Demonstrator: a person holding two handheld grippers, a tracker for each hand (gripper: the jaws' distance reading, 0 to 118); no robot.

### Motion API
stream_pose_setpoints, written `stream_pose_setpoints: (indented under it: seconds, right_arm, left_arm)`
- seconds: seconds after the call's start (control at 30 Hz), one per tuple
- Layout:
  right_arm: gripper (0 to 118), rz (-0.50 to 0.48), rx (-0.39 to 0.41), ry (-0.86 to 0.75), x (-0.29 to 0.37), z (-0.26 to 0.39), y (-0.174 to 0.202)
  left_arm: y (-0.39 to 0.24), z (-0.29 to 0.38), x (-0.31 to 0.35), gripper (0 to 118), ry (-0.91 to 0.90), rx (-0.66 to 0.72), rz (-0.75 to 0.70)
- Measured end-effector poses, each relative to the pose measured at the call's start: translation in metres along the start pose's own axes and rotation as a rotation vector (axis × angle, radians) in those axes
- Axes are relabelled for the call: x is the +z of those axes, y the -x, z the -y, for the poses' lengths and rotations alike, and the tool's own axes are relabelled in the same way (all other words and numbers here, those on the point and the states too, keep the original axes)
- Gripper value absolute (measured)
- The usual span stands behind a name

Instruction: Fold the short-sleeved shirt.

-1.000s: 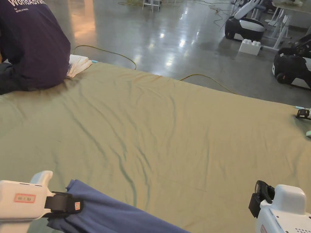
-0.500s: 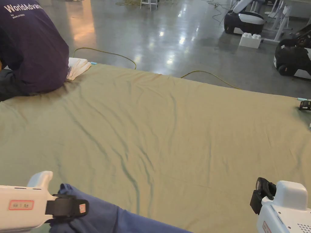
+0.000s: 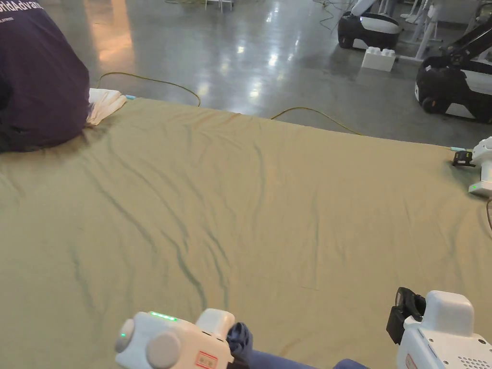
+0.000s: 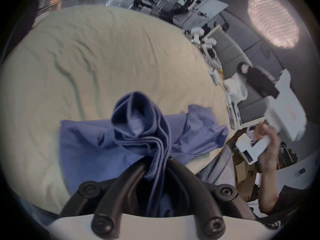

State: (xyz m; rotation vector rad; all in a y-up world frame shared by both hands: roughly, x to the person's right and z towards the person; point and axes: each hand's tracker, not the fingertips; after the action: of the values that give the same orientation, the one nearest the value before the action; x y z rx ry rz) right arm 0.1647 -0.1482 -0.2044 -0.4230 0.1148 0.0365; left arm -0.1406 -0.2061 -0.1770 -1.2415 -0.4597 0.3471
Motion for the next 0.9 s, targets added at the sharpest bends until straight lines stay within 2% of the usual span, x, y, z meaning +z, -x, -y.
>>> stream_pose_setpoints:
  seconds: [0.17, 0.47, 0.53, 0.6, 0.63, 0.8, 0.9]
  right_arm:
    - [0, 0.022, -0.003, 0.021, 0.003, 0.006, -0.010]
    - [0, 0.044, -0.026, 0.043, 0.003, 0.011, -0.020]
    - [0, 0.044, -0.029, 0.046, 0.003, 0.011, -0.020]
    - [0, 0.043, -0.030, 0.044, 0.005, 0.010, -0.020]
    - [0, 0.042, -0.029, 0.042, 0.006, 0.009, -0.020]
    - [0, 0.041, -0.022, 0.024, 0.016, 0.003, -0.022]
    - [0, 0.042, -0.022, -0.001, 0.022, -0.002, -0.023]
  left_arm:
    - [-0.005, 0.001, -0.045, 7, 0.076, 0.013, -0.073]
    - [-0.006, -0.001, -0.045, 9, 0.039, 0.062, -0.086]
    - [-0.007, -0.002, -0.044, 24, 0.044, 0.071, -0.062]
    - [-0.007, -0.004, -0.036, 46, 0.030, 0.100, 0.023]
    - [-0.007, -0.005, -0.030, 49, 0.011, 0.101, 0.034]
    - [-0.005, -0.015, 0.008, 48, -0.072, 0.127, 0.098]
    - [0.002, -0.018, 0.024, 38, -0.134, 0.126, 0.084]
